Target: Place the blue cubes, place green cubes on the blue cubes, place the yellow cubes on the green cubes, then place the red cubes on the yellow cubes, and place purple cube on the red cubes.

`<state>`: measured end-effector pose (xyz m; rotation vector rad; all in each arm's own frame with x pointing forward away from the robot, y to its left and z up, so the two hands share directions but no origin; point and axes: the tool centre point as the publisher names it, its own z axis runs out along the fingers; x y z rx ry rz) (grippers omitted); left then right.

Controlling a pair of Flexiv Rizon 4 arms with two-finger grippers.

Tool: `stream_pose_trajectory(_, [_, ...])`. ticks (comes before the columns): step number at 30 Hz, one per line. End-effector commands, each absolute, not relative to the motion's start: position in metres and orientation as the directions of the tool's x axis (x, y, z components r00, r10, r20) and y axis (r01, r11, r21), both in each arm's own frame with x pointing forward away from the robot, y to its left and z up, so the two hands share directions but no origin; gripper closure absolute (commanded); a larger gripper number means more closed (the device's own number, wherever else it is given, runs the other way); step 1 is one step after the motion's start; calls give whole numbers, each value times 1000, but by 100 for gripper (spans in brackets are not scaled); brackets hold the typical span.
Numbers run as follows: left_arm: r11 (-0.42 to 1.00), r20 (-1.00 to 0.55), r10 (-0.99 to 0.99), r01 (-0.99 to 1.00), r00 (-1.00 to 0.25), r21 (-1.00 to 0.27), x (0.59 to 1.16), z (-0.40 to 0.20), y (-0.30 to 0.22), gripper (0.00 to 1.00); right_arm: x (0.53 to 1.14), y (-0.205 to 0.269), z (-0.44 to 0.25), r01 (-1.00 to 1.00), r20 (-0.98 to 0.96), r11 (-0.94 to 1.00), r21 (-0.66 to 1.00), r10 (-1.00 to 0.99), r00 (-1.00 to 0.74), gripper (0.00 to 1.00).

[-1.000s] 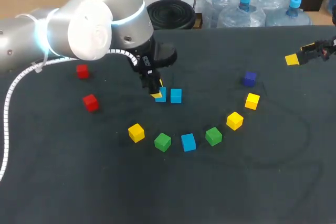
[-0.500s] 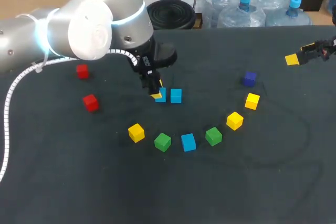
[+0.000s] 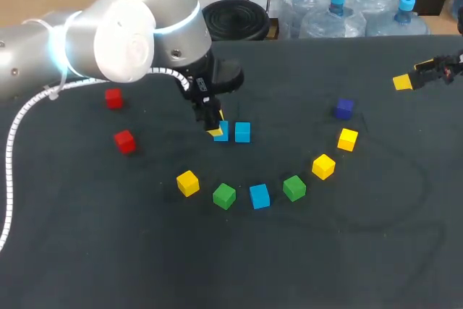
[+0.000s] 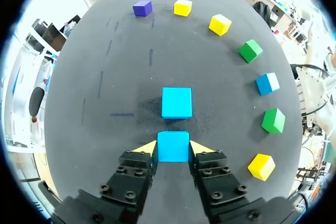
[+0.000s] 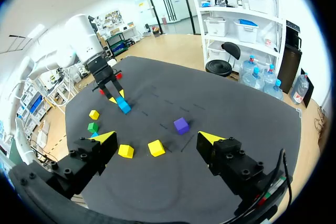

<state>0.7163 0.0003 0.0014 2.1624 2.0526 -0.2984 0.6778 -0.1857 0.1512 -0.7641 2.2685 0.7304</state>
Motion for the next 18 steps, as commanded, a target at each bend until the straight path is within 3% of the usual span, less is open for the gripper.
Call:
stream_pose_trajectory(1, [-58,-239,970,998,48,-38,719,2,0,68,679,-185,150,-675,-703,676,296,-324,-633,0])
stream_pose_trajectory(9, [-57,-239,970,998,46,-40,719,2,0,59,679,-185,150,-675,-703,676,296,-324,-633,0])
stream_pose_trajectory(12, [-57,-238,970,997,45,-43,719,1,0,50,679,-185,150,-675,-703,676,296,-324,-633,0])
stream_pose_trajectory(14, [-56,-238,970,997,44,-45,719,1,0,35,679,-185,150,-675,-703,676,296,-324,-633,0])
stream_pose_trajectory(18, [-55,-239,970,997,43,-45,718,1,0,29,679,-185,150,-675,-703,676,296,-324,-633,0])
